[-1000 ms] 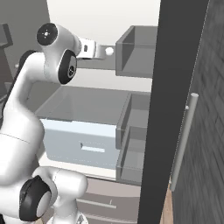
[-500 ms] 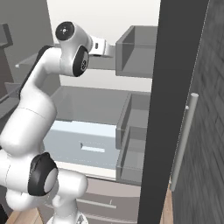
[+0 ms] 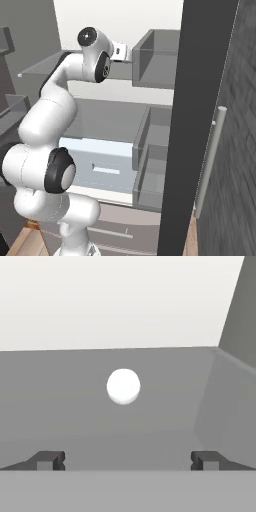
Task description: Pick the egg and butter from the fridge and place them by the bowl for mixing.
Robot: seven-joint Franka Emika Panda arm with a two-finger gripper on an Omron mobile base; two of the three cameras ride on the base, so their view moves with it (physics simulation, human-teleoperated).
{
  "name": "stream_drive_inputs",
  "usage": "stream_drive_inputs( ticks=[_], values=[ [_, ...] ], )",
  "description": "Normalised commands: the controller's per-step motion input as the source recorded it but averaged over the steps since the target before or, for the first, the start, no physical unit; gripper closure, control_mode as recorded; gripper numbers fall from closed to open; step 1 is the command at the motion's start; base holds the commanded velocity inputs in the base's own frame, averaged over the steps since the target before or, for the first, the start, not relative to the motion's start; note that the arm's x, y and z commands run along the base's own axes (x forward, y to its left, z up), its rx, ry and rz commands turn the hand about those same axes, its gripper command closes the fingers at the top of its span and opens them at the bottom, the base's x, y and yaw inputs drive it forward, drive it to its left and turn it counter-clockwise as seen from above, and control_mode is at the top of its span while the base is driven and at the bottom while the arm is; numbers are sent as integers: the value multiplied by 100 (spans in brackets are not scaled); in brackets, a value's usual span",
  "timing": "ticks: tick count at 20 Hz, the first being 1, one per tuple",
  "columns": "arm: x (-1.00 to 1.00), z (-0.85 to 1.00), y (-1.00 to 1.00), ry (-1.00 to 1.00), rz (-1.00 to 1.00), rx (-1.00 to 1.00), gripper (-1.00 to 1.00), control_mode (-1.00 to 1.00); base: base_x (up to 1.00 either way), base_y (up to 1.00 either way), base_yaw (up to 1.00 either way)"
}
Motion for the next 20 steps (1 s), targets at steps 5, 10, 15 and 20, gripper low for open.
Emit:
stream_drive_inputs(
  ticks=[5, 10, 15, 20],
  values=[
    [73, 0, -6, 9, 0, 0, -100, -100, 0, 0, 0],
    [69, 0, -14, 13, 0, 0, -100, -100, 0, 0, 0],
    [65, 0, -10, 8, 0, 0, -100, -100, 0, 0, 0],
    [18, -2, 0, 1, 0, 0, -100, -100, 0, 0, 0]
  ],
)
